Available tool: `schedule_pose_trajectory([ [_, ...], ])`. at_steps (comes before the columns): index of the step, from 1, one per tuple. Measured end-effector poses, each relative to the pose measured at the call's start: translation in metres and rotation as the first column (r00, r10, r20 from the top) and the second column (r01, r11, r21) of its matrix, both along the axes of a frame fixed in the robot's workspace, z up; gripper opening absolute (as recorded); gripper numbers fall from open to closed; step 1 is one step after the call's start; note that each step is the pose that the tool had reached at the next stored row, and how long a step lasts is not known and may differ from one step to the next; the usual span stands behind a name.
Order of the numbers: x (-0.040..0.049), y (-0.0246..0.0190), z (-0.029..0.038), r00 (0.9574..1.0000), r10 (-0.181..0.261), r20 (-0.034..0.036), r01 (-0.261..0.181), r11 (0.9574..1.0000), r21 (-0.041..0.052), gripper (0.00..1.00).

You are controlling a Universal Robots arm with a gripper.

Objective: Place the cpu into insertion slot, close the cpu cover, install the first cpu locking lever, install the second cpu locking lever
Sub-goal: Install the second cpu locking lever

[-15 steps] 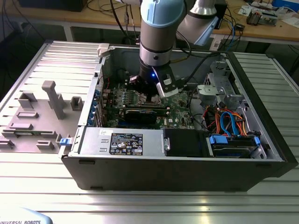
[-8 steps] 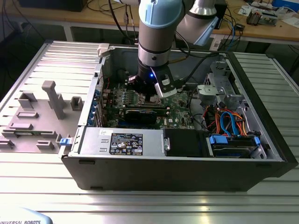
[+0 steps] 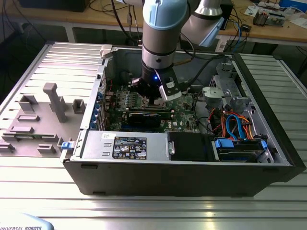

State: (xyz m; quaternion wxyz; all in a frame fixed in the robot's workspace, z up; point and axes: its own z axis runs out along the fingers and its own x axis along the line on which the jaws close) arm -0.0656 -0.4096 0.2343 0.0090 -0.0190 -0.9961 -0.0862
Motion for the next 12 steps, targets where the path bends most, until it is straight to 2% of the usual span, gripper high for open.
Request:
schedule_pose_trajectory([
  [4,-0.0008,-0.0012,-0.0021,1.0,0.001,-0.0046,-0.001,1.0,0.0005,0.11],
  [9,-0.0096,-0.0023,-0.0074,1.0,0.009,-0.0049,-0.009,0.9999,0.0146,0.11],
  [12,-0.0104,-0.0051,-0.0092,0.9999,0.016,-0.0048,-0.016,0.9996,0.0219,0.11],
])
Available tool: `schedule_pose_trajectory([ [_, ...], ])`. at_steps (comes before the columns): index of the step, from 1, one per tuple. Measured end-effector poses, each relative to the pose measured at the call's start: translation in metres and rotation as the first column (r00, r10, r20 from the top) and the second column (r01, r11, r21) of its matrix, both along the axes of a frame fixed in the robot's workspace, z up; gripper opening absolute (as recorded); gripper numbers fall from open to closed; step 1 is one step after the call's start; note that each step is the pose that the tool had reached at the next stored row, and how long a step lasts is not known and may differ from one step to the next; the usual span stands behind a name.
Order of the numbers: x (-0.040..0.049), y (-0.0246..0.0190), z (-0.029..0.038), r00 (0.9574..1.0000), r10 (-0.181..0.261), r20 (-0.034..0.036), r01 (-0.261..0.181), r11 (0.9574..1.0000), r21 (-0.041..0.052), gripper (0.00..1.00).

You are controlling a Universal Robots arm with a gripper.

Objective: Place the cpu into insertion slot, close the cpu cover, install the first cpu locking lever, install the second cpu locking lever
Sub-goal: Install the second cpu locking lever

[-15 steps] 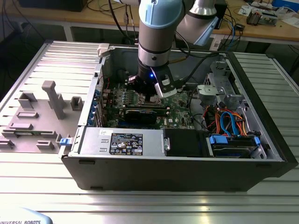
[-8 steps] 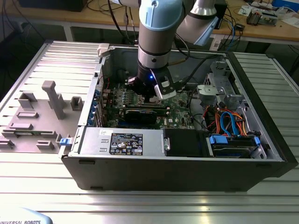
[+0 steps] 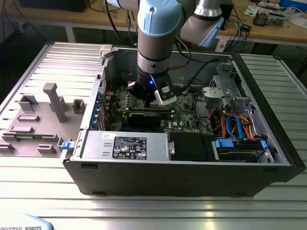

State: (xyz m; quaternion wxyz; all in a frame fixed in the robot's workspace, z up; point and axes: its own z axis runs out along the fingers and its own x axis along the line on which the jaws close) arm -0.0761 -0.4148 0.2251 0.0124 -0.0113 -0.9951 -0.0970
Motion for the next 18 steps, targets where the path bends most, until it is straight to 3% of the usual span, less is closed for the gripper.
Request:
schedule_pose_trajectory([
  [5,-0.0015,-0.0037,-0.0032,0.9999,0.014,0.0002,-0.014,0.9995,0.0279,0.11],
  [8,-0.0042,-0.0045,-0.0069,0.9998,0.021,0.0004,-0.021,0.999,0.0386,0.11],
  [18,-0.0097,-0.0096,-0.011,0.9997,0.024,0.0005,-0.024,0.9986,0.046,0.11],
])
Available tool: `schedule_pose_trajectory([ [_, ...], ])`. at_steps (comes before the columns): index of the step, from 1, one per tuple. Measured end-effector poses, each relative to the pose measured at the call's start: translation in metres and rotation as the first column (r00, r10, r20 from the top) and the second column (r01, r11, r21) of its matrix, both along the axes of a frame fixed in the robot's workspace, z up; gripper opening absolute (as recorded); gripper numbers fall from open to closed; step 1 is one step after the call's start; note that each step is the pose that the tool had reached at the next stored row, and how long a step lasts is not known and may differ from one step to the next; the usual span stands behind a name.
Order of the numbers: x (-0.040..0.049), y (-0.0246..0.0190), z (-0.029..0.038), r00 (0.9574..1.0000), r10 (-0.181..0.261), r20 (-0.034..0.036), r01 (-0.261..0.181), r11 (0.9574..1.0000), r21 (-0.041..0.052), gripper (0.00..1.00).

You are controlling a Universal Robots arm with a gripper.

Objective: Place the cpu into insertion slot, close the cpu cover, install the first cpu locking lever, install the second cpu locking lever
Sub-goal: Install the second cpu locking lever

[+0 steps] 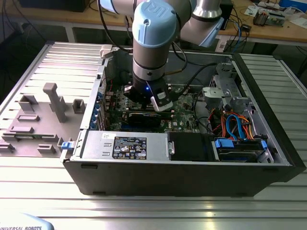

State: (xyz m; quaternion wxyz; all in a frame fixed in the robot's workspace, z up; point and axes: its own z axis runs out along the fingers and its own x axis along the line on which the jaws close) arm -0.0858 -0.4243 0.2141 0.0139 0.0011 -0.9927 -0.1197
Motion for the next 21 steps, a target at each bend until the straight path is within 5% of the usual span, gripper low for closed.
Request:
schedule_pose_trajectory([
  [7,-0.0073,-0.0006,-0.0065,1.0,0.0,-0.0001,0.0,1.0,0.005,0.11],
  [12,-0.0076,-0.0006,-0.0112,1.0,0.0,0.0,0.0,0.9998,0.0203,0.11],
  [15,-0.0114,-0.0003,-0.0183,1.0,0.0,0.0023,0.0,0.997,0.0776,0.11],
  [16,-0.0143,0.0005,-0.0199,1.0,0.0,0.006,0.0,0.9963,0.0864,0.11],
  [21,-0.015,0.0005,-0.0064,1.0,0.0,0.0076,-0.001,0.9963,0.086,0.11],
])
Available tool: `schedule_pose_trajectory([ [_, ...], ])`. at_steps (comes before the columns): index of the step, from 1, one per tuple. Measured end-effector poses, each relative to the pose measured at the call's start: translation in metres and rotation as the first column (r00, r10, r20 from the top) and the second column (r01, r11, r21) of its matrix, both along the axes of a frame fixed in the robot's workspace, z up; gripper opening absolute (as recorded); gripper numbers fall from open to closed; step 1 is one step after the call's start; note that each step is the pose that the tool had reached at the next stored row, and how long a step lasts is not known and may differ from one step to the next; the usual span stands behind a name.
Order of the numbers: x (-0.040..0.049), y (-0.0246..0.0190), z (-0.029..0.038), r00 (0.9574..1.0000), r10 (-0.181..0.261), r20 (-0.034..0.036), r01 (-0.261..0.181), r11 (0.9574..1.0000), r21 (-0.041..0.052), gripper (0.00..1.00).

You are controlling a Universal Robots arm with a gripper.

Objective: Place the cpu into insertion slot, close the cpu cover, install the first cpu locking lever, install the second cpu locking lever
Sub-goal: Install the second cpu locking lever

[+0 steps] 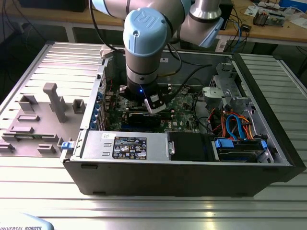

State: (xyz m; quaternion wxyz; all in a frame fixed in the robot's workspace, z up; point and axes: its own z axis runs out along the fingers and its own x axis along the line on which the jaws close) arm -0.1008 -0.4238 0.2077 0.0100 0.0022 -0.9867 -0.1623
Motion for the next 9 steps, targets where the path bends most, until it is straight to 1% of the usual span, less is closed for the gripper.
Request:
schedule_pose_trajectory([
  [1,-0.0001,0.0,0.0022,1.0,0.0,0.0001,0.0,1.0,0.0,0.11],
  [3,-0.0002,0.0,0.004,1.0,0.0,0.0004,0.0,1.0,0.0001,0.11],
  [9,-0.0006,0.0,0.0041,1.0,0.0,0.0002,0.0,1.0,-0.0001,0.11],
])
